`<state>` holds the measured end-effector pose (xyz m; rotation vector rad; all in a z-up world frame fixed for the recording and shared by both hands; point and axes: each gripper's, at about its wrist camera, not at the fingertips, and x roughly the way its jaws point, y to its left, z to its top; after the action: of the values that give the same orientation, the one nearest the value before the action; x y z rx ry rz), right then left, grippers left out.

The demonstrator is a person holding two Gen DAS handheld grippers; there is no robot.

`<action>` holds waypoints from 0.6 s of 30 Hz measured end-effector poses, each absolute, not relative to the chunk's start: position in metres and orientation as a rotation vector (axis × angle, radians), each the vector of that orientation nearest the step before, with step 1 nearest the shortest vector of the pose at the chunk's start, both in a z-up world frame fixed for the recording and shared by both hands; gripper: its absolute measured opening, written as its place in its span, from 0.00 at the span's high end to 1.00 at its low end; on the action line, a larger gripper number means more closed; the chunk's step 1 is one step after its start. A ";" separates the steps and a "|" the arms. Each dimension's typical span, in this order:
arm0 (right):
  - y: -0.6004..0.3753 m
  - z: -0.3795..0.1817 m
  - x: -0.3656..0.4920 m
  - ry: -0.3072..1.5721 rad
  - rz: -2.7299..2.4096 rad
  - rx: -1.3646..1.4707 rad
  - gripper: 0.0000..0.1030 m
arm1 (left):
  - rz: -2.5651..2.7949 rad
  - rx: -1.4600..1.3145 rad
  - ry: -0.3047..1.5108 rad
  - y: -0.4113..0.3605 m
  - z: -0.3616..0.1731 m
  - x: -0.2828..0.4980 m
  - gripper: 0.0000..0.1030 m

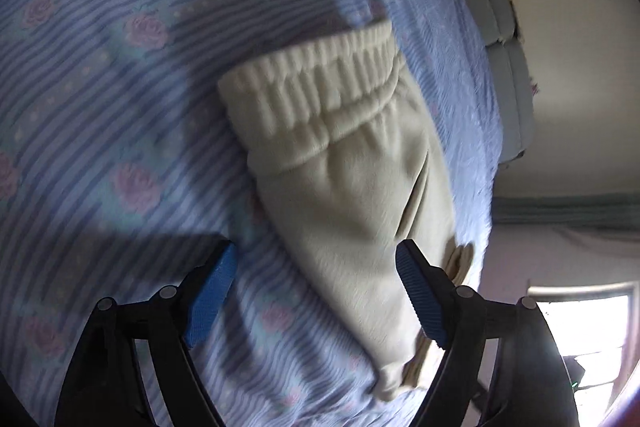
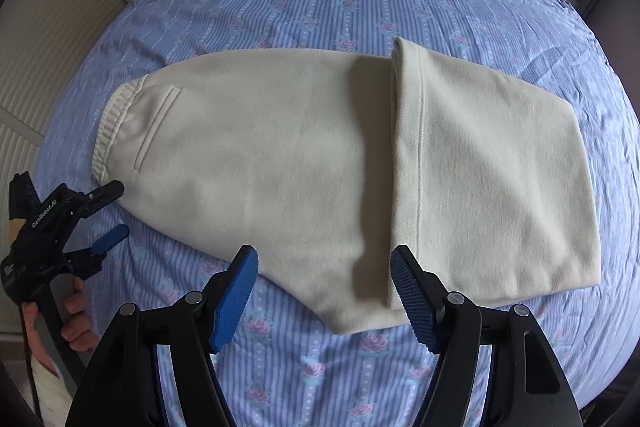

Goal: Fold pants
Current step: 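Grasp the ribbed waistband with the left tool and lift it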

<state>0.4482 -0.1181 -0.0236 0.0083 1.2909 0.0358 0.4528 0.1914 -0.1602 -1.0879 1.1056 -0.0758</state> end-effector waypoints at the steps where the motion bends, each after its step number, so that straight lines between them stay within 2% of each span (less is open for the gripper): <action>1: -0.116 -0.025 0.450 1.295 0.037 0.003 0.32 | -0.076 -1.085 1.085 0.192 -0.160 0.458 0.20; 5: -0.112 -0.032 0.449 1.315 0.023 -0.016 0.32 | -0.087 -0.990 1.059 0.185 -0.161 0.486 0.19; 10: -0.114 -0.044 0.437 1.362 -0.016 -0.010 0.32 | -0.075 -0.914 1.039 0.173 -0.161 0.505 0.01; 13: -0.119 -0.049 0.430 1.395 -0.021 0.057 0.32 | -0.056 -0.907 1.037 0.170 -0.157 0.507 0.03; 14: -0.120 -0.049 0.428 1.401 -0.028 0.070 0.32 | -0.058 -0.915 1.034 0.171 -0.154 0.505 0.08; 16: -0.120 -0.049 0.424 1.404 -0.038 0.070 0.32 | -0.075 -0.931 1.022 0.176 -0.145 0.502 0.45; 18: -0.120 -0.044 0.421 1.393 -0.034 0.066 0.32 | -0.131 -0.949 0.954 0.182 -0.126 0.493 0.61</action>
<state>0.4214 -0.1199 -0.0438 0.0663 1.3931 -0.0338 0.4930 0.1821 -0.1263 -0.9493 0.9542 -0.1309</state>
